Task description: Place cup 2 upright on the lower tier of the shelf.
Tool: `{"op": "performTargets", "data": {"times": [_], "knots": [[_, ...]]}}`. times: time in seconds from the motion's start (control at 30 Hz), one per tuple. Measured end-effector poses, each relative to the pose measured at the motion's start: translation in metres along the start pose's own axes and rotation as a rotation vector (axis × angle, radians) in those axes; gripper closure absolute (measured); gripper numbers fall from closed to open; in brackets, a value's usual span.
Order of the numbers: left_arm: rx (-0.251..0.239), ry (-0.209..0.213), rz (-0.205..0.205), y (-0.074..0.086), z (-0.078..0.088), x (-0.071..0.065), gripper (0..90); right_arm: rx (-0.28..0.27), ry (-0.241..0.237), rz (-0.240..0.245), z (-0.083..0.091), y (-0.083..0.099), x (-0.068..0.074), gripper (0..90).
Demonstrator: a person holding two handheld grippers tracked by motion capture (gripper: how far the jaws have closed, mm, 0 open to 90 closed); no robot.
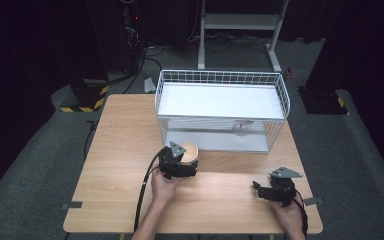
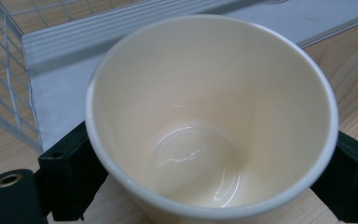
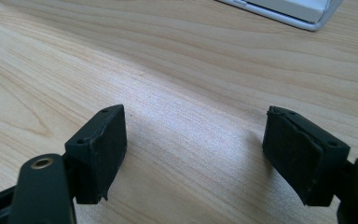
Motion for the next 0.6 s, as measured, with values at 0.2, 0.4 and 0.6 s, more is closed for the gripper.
{"op": "performTargets", "data": {"times": [0.2, 0.4, 0.6], "knots": [[0.003, -0.002, -0.021, -0.011, -0.003, -0.002, 9.6, 0.0, 0.0, 0.0, 0.0, 0.0, 0.0, 21.8], [-0.001, 0.005, -0.009, -0.02, -0.009, -0.004, 9.6, 0.0, 0.0, 0.0, 0.0, 0.0, 0.0, 21.9], [0.001, -0.009, -0.011, -0.027, -0.015, -0.002, 9.6, 0.0, 0.0, 0.0, 0.0, 0.0, 0.0, 21.8]]}}
Point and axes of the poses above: each handheld gripper's, and its own axes: z roughly backward along the jaws, y roughly out of its underside, x roughly to its left, the point moved 4 cm from there along -z, roughly forward along the jaws, and after that the axes turned 2 degrees about y, right-handed, at the moved point
